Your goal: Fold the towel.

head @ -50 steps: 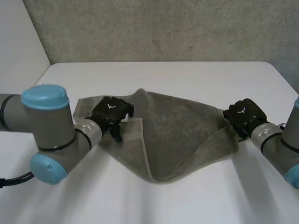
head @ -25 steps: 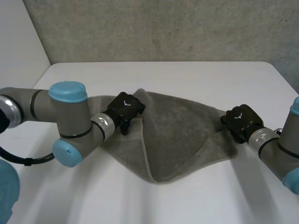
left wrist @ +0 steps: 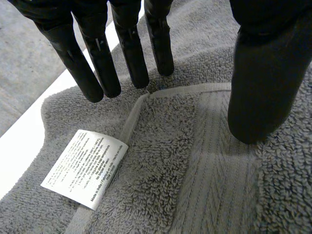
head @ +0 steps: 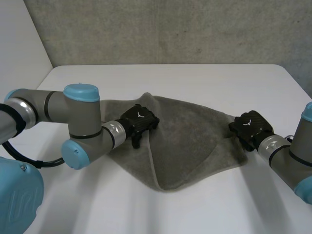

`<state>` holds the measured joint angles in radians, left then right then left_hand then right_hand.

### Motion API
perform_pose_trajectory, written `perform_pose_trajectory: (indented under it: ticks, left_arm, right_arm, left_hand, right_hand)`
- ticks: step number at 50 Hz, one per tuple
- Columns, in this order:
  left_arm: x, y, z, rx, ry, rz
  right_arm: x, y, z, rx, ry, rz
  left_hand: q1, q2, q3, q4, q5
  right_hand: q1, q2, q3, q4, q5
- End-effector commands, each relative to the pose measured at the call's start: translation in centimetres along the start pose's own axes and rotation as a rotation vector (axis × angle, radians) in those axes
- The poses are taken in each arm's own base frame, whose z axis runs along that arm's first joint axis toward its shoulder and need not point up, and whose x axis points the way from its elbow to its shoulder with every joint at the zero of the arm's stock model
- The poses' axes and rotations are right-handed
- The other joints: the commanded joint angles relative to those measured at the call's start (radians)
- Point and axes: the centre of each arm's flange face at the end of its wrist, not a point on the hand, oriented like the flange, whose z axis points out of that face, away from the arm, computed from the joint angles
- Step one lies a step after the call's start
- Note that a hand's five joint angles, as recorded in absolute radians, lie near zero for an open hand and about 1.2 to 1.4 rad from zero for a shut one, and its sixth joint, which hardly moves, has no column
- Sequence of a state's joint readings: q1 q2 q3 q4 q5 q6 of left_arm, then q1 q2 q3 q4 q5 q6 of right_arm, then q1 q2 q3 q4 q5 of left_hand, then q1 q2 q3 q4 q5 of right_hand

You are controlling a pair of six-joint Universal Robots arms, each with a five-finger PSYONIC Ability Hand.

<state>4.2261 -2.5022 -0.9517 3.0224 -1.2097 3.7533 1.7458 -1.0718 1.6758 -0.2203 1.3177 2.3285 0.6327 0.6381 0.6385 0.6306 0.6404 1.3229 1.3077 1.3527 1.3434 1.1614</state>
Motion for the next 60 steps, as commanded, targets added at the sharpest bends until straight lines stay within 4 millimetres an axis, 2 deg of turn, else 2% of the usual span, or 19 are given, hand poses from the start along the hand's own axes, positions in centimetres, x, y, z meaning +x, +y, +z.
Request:
perform_pose_trajectory:
  ticks: [1, 10, 12, 18, 24, 29, 37, 39, 45, 47, 48, 49, 50, 53, 55, 56, 58, 59, 60]
  left_arm:
    - [0.5, 0.8, 0.0, -0.044, 0.031, 0.06]
    - [0.3, 0.6, 0.1, -0.045, 0.021, 0.074]
    - [0.1, 0.6, 0.1, -0.046, 0.011, 0.077]
    - [0.2, 0.6, 0.0, -0.048, 0.011, 0.076]
    - [0.0, 0.8, -0.2, -0.074, -0.017, 0.079]
    - [-0.5, 0.9, -0.4, -0.101, -0.06, 0.091]
    - [-1.8, -0.9, -1.5, -0.045, -0.16, 0.113]
    - [-2.4, -2.1, -2.5, -0.013, -0.201, 0.119]
    - [-3.4, -3.6, -4.6, 0.007, -0.252, 0.105]
    - [-3.7, -4.4, -6.0, 0.023, -0.285, 0.077]
    - [-3.7, -4.4, -6.0, 0.023, -0.285, 0.077]
    - [-4.0, -4.7, -6.7, 0.031, -0.304, 0.056]
    - [-4.9, -5.3, -7.8, 0.048, -0.341, 0.028]
    - [-5.8, -6.1, -9.2, 0.072, -0.379, -0.007]
    - [-6.9, -7.9, -11.9, 0.135, -0.433, -0.069]
    - [-6.9, -7.9, -11.9, 0.135, -0.434, -0.07]
    - [-7.3, -10.0, -15.0, 0.204, -0.477, -0.107]
    - [-7.3, -10.0, -15.0, 0.204, -0.477, -0.107]
    - [-7.7, -10.8, -16.6, 0.237, -0.505, -0.118]
  right_arm:
    - [-0.5, 0.0, 0.1, 0.001, -0.016, -0.003]
    - [-0.8, 0.1, 0.2, -0.002, -0.022, -0.002]
    - [-1.0, 0.3, 0.2, -0.006, -0.029, -0.001]
    - [-1.2, 0.5, 0.3, -0.012, -0.033, -0.001]
    - [-1.2, 0.5, 0.3, -0.011, -0.034, -0.001]
    - [-1.2, 0.5, 0.3, -0.012, -0.033, -0.001]
    - [-1.1, 0.4, 0.3, -0.01, -0.031, 0.0]
    - [-0.9, 0.2, 0.2, -0.003, -0.028, -0.002]
    - [0.3, -0.9, -0.2, 0.018, 0.007, -0.001]
    - [2.1, -3.0, -1.4, 0.068, 0.059, -0.01]
    - [2.1, -3.0, -1.4, 0.069, 0.059, -0.01]
    - [2.9, -4.0, -2.2, 0.092, 0.081, -0.009]
    - [3.5, -5.0, -2.9, 0.122, 0.095, 0.002]
    - [4.2, -6.0, -3.7, 0.154, 0.104, 0.024]
    - [5.7, -8.3, -5.6, 0.24, 0.118, 0.075]
    - [5.7, -8.4, -5.7, 0.241, 0.118, 0.076]
    - [6.7, -10.9, -8.0, 0.327, 0.105, 0.12]
    - [6.7, -10.9, -8.0, 0.327, 0.105, 0.12]
    - [7.1, -12.0, -9.2, 0.356, 0.092, 0.137]
  left_hand:
    - [-0.029, -0.034, -0.035, -0.027, -0.211]
    - [0.165, 0.16, 0.159, 0.167, -0.017]
    - [0.308, 0.303, 0.302, 0.31, 0.126]
    - [0.456, 0.45, 0.45, 0.458, 0.273]
    - [0.763, 0.758, 0.757, 0.765, 0.581]
    - [0.764, 0.758, 0.758, 0.766, 0.581]
    - [0.764, 0.758, 0.758, 0.766, 0.581]
    - [0.764, 0.758, 0.758, 0.766, 0.581]
    - [0.764, 0.758, 0.758, 0.766, 0.581]
    - [0.764, 0.758, 0.758, 0.766, 0.581]
    - [0.764, 0.758, 0.758, 0.766, 0.581]
    - [0.764, 0.758, 0.758, 0.766, 0.581]
    - [0.764, 0.758, 0.758, 0.766, 0.581]
    - [0.764, 0.758, 0.758, 0.766, 0.581]
    - [0.764, 0.758, 0.758, 0.766, 0.581]
    - [0.764, 0.758, 0.758, 0.766, 0.581]
    - [0.764, 0.758, 0.758, 0.766, 0.581]
    - [0.764, 0.758, 0.758, 0.766, 0.581]
    - [0.764, 0.758, 0.758, 0.766, 0.581]
  right_hand:
    - [0.073, 0.089, 0.044, 0.053, 0.06]
    - [0.073, 0.089, 0.044, 0.053, 0.06]
    - [0.073, 0.089, 0.044, 0.053, 0.06]
    - [0.073, 0.089, 0.044, 0.053, 0.06]
    - [0.073, 0.089, 0.044, 0.053, 0.06]
    - [0.073, 0.089, 0.044, 0.053, 0.06]
    - [0.073, 0.089, 0.044, 0.053, 0.06]
    - [0.073, 0.089, 0.044, 0.053, 0.06]
    - [0.073, 0.089, 0.044, 0.053, 0.06]
    - [0.073, 0.089, 0.044, 0.053, 0.06]
    - [0.073, 0.089, 0.044, 0.053, 0.06]
    - [0.073, 0.089, 0.044, 0.053, 0.06]
    - [0.073, 0.089, 0.044, 0.053, 0.06]
    - [0.073, 0.089, 0.044, 0.053, 0.06]
    - [0.073, 0.089, 0.044, 0.053, 0.06]
    - [0.073, 0.089, 0.044, 0.053, 0.06]
    - [0.073, 0.089, 0.044, 0.053, 0.06]
    - [0.073, 0.089, 0.044, 0.053, 0.06]
    - [0.073, 0.089, 0.044, 0.053, 0.06]
